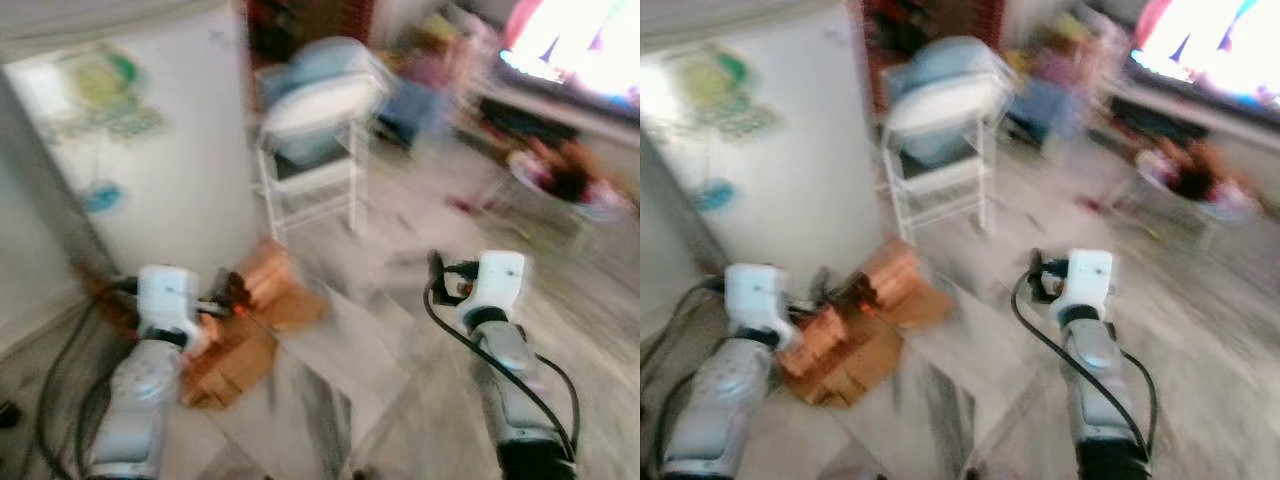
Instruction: Restocking fridge
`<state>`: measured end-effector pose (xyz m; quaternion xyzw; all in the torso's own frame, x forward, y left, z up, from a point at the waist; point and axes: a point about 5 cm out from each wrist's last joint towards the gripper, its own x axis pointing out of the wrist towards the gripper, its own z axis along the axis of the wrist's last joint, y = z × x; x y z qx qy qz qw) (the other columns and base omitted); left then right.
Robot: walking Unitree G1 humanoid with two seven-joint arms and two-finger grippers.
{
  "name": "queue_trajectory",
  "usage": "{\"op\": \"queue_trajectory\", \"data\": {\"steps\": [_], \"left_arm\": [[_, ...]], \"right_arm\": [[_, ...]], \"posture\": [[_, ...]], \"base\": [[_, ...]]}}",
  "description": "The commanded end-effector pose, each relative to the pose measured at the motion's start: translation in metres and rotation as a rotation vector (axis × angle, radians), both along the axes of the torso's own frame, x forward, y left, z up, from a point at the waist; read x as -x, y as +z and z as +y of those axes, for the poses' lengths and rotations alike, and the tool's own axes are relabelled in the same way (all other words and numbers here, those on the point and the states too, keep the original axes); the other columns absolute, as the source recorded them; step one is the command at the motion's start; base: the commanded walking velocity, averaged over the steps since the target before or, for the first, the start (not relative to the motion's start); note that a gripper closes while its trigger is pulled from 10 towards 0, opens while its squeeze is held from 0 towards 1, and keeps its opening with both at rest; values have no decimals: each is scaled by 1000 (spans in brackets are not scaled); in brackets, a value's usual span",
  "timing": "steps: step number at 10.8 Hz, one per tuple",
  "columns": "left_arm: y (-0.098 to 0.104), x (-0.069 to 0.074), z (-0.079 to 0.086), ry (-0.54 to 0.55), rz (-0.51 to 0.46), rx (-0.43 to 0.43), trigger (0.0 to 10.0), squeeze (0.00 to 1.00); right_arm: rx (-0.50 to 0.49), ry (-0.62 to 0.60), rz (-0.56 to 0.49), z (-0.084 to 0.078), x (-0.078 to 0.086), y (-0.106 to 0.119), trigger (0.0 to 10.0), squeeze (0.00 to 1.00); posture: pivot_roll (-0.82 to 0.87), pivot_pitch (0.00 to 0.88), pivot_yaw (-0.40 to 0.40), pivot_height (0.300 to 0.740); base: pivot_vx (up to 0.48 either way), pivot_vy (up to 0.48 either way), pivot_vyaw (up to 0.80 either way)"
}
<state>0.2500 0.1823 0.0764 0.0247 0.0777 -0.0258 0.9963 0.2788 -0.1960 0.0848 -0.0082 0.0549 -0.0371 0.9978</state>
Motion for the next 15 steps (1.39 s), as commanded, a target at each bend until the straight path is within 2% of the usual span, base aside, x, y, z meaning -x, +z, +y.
{"op": "queue_trajectory", "data": {"steps": [1, 3, 4, 5, 6, 7, 8, 12, 15], "left_arm": [[0, -2, -10, -42, 2, 22, 10000, 0], [-2, -3, -10, -30, 21, 22, 10000, 0], [0, -3, -10, -37, 7, -8, 10000, 0], [0, -4, -7, -6, -1, -23, 10000, 0], [0, -4, -4, 31, -12, -40, 10000, 0], [1, -5, -4, 14, -22, -58, 10000, 0], [3, -6, -4, -9, -23, -80, 10000, 0], [-1, -6, -3, 7, 7, -119, 10000, 0], [-1, -5, -5, 15, 4, -95, 10000, 0]], "right_arm": [[16, -22, -16, -8, -1, 5, 10000, 0], [8, -14, -21, -6, -3, 5, 10000, 0], [10, -8, -22, -5, -4, 5, 10000, 0], [-10, 19, -25, -2, -5, 6, 10000, 0], [26, 68, -20, 3, -6, 7, 10000, 0], [-16, 106, -38, 8, -4, 9, 10000, 0], [-16, 115, -46, 11, -4, 10, 10000, 0], [-1, 150, -51, 14, -6, 12, 10000, 0], [-2, 159, -53, 15, -7, 13, 10000, 0]], "posture": [[56, 0, -12, 740], [56, 0, -12, 740], [58, 0, -12, 740], [59, 0, -13, 740], [61, 0, -13, 740], [61, 0, -14, 740], [61, 0, -14, 740], [62, 0, -20, 740], [64, 0, -22, 740]], "base": [[0, 0, -450], [0, 238, 0], [0, 480, 0], [0, 480, 0], [0, 480, 0], [0, 480, 769], [0, 465, 731], [472, 0, 0], [477, 0, 0]]}}
